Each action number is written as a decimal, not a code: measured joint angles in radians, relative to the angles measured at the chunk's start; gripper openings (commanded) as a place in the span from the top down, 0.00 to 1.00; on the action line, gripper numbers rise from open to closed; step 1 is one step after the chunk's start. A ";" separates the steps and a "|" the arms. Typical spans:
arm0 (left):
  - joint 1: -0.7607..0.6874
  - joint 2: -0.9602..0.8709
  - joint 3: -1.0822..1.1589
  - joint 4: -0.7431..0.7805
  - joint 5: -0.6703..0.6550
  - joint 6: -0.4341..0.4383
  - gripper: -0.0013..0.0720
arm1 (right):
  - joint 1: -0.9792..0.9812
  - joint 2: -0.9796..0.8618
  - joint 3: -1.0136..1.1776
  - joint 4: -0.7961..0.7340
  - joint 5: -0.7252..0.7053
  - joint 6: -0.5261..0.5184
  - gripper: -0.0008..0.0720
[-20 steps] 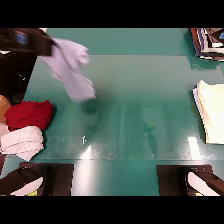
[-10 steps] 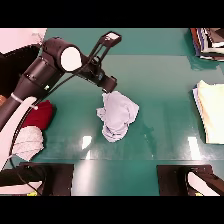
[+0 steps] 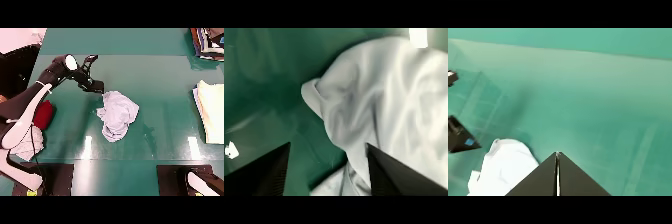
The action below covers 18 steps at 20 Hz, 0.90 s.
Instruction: Fold the shirts.
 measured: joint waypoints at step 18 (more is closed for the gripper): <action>0.037 -0.069 0.048 -0.116 0.079 0.055 0.95 | 0.053 0.000 -0.114 0.004 0.021 0.025 0.97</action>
